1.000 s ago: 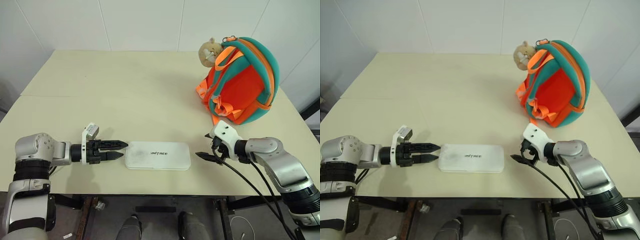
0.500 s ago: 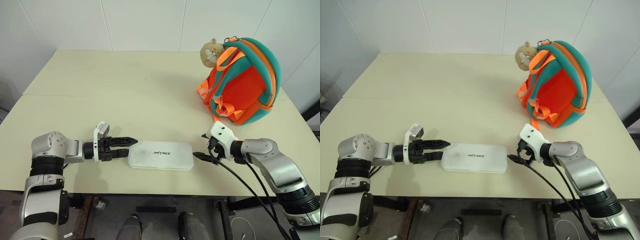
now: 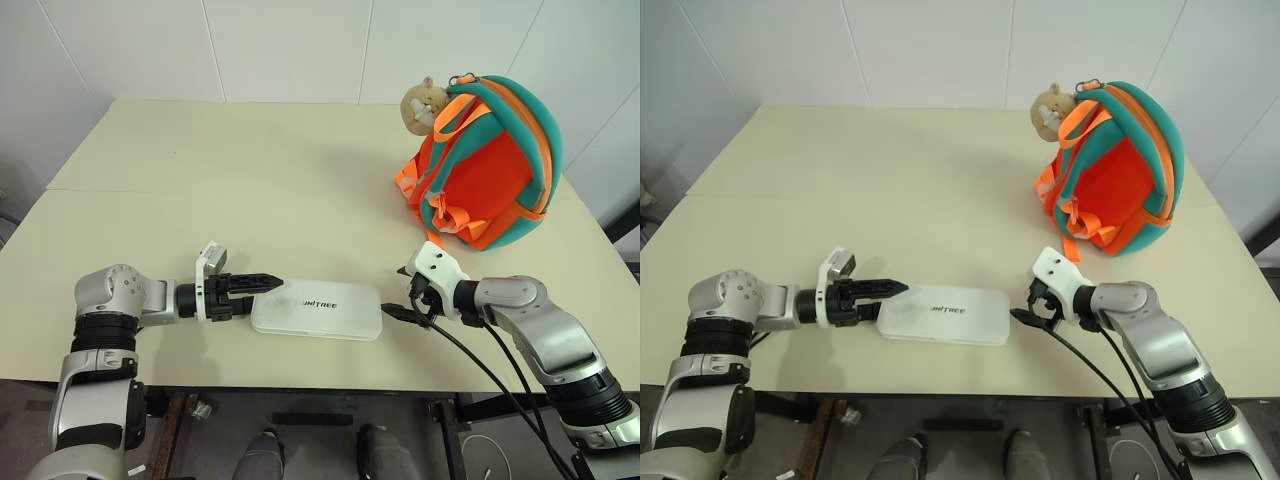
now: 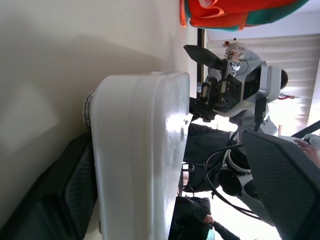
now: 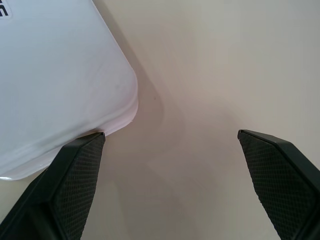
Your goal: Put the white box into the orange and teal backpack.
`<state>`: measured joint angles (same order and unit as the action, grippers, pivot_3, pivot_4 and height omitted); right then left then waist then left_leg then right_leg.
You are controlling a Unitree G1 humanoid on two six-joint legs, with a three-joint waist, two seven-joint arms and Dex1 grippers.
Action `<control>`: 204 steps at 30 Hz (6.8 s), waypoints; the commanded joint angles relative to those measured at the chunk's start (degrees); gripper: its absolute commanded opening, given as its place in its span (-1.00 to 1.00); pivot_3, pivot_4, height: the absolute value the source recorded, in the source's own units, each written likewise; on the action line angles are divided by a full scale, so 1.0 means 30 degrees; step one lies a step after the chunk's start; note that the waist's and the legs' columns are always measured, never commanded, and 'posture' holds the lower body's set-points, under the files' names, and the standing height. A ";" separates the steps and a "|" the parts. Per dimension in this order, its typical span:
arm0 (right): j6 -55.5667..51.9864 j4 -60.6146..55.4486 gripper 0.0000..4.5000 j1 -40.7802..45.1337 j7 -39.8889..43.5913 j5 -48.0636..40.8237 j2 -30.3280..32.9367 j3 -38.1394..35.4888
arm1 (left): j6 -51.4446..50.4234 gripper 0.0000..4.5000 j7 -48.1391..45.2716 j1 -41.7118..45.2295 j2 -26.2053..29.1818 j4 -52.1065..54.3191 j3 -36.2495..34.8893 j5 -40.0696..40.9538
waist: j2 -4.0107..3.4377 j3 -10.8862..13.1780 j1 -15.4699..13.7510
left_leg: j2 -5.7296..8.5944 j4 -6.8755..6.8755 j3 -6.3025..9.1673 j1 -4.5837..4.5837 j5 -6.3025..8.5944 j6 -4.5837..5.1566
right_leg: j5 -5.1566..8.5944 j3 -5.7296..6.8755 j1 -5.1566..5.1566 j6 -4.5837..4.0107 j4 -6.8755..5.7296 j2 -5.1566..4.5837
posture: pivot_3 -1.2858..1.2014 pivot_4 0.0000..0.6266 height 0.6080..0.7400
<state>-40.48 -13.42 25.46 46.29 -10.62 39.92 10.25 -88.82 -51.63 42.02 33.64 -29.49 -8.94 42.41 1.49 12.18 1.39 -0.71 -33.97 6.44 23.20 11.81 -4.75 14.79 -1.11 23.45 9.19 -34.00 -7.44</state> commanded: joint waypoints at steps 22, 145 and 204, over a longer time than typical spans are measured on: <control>0.0089 -0.0381 1.00 0.0377 -0.0366 0.0056 0.0449 -0.1287 | 0.2724 -0.40 -0.1693 -0.0964 0.0585 0.1368 0.1657 -0.0286 | 0.0004 -0.0002 0.0017 | -0.0001 0.0000 -0.0001 0.0008 0.0002 -0.0003 | -0.0009 -0.0002 -0.0005 -0.0005 0.0038 0.0000 | 0.03 -0.52 1.00; -0.2598 -0.5793 -1.00 0.4617 0.5596 -1.6033 0.2723 -0.5411 | 1.1467 -0.42 -0.1372 0.6066 0.3729 -0.6012 -0.3473 -0.3064 | 0.0007 0.0018 0.0072 | -0.0034 0.0210 -0.0053 0.0043 -0.0012 -0.0059 | -0.0003 -0.0014 0.0113 0.0024 0.0050 0.0020 | 0.03 -0.52 1.00; 0.2796 -0.0690 -1.00 0.3445 0.7771 -0.9642 0.0948 -0.3815 | 1.9791 -0.42 -1.3624 0.4440 0.7243 -0.2961 -0.0335 0.1675 | 0.0009 0.0020 0.0061 | -0.0035 0.0042 -0.0063 0.0034 0.0008 -0.0056 | -0.0001 -0.0039 0.0081 0.0017 -0.0012 0.0021 | 0.03 -0.52 1.00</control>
<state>-33.34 -15.08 34.74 69.41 -39.43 42.61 -0.24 -29.54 -86.07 53.52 53.50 -38.82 -8.01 45.43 1.52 12.24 1.57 -0.82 -33.84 6.25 23.30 11.84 -4.92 14.78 -1.23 23.69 9.24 -34.03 -7.38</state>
